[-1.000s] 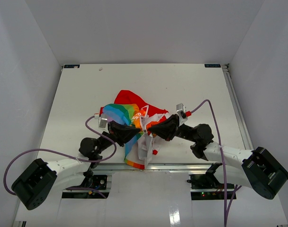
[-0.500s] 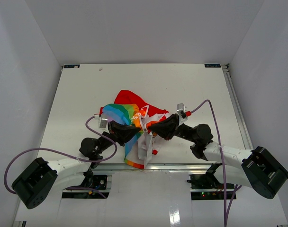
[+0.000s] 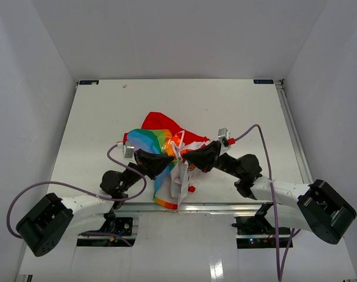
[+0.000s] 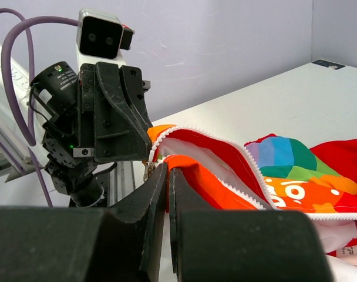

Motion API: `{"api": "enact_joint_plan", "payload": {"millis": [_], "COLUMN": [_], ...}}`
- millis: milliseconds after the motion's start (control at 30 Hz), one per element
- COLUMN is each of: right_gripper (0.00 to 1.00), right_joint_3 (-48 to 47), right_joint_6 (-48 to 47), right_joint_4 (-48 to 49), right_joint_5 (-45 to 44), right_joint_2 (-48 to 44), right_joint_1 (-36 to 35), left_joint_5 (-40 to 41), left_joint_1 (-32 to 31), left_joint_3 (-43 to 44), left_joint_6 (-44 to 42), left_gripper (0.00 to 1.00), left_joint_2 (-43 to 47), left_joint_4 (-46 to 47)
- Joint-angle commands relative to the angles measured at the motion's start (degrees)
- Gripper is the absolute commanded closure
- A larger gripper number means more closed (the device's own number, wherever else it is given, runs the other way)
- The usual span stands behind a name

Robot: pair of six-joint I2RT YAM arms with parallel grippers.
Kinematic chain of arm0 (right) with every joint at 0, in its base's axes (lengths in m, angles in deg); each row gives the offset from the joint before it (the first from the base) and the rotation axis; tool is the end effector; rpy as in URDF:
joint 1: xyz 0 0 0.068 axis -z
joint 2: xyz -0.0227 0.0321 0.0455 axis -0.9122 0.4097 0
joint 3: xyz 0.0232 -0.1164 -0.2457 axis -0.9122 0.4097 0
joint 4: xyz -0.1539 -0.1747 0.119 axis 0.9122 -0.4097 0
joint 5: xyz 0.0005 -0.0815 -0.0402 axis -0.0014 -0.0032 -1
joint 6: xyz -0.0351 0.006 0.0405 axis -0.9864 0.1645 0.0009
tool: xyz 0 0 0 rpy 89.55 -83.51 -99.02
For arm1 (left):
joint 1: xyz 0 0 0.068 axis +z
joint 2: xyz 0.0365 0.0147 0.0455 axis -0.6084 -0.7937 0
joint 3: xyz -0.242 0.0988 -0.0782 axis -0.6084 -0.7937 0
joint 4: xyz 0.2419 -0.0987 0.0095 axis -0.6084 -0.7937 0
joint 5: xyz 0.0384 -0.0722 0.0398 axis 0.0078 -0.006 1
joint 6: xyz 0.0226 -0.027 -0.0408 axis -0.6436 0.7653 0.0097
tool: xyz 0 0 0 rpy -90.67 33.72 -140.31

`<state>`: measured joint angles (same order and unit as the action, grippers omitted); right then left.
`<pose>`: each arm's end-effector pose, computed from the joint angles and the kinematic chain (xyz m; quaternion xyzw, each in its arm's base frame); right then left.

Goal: Zip up the jacket

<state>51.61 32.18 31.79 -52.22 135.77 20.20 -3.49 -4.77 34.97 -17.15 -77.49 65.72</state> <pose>0.1443 0.1674 0.2542 -0.2582 0.4947 0.5667 0.6062 0.1275 -0.1290 0.2211 0.1310 0.5458 -0.5949 0.5753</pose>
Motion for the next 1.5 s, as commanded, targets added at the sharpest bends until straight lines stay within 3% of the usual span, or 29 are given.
{"api": "enact_joint_plan", "payload": {"millis": [0, 433, 1067, 1467], "right_gripper": [0.92, 0.92, 0.92, 0.92], "right_joint_3": [-0.5, -1.0, 1.5, 1.2], "right_joint_6": [-2.2, -7.5, -9.1, -8.6], "right_joint_4": [34.3, 30.4, 32.8, 33.8], "right_joint_5": [-3.6, -7.8, -8.2, -8.0], "right_joint_2": [-0.2, 0.1, -2.2, -2.4], "right_joint_1": [-0.9, -3.6, -4.3, -4.3], "left_joint_5": [2.0, 4.3, 8.0, 5.4], "left_joint_1": [-0.8, -1.4, -1.8, -1.8], "left_joint_3": [0.3, 0.3, 0.1, 0.5], "left_joint_6": [-2.1, -4.9, -9.7, -8.2], "left_gripper": [1.0, 1.0, 1.0, 1.0], "left_joint_2": [1.4, 4.2, 8.9, 4.9], "left_joint_4": [23.9, 18.0, 11.8, 14.8]}}
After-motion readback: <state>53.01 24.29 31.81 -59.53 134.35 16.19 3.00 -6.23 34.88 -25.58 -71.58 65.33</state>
